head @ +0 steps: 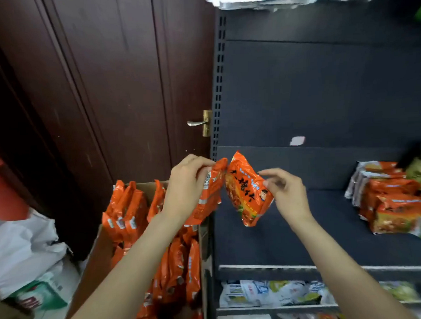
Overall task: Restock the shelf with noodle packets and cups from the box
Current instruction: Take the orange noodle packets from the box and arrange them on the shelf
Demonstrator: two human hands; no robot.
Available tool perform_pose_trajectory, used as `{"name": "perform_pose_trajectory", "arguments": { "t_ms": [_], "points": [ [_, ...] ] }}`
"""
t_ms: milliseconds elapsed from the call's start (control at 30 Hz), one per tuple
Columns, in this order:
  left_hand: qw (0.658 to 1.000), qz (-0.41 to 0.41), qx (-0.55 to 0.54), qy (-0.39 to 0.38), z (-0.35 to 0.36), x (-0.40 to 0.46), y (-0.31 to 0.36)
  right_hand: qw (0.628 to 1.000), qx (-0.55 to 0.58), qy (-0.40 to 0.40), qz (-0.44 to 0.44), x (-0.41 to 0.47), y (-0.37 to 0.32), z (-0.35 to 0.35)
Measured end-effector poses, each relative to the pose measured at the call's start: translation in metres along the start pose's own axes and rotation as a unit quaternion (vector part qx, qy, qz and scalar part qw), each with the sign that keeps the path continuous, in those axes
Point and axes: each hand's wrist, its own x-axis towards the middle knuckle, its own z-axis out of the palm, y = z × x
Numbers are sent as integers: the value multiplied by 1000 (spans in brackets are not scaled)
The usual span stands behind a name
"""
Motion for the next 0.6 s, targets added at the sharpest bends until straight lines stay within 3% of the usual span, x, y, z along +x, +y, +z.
{"name": "perform_pose_trajectory", "arguments": {
  "t_ms": [300, 600],
  "points": [
    [996, 13, -12, -88, 135, -30, 141, 996, -86, 27, 11, -27, 83, -191],
    [981, 44, -37, -184, 236, -26, 210, 977, -207, 7, 49, -16, 146, -302]
  ]
}}
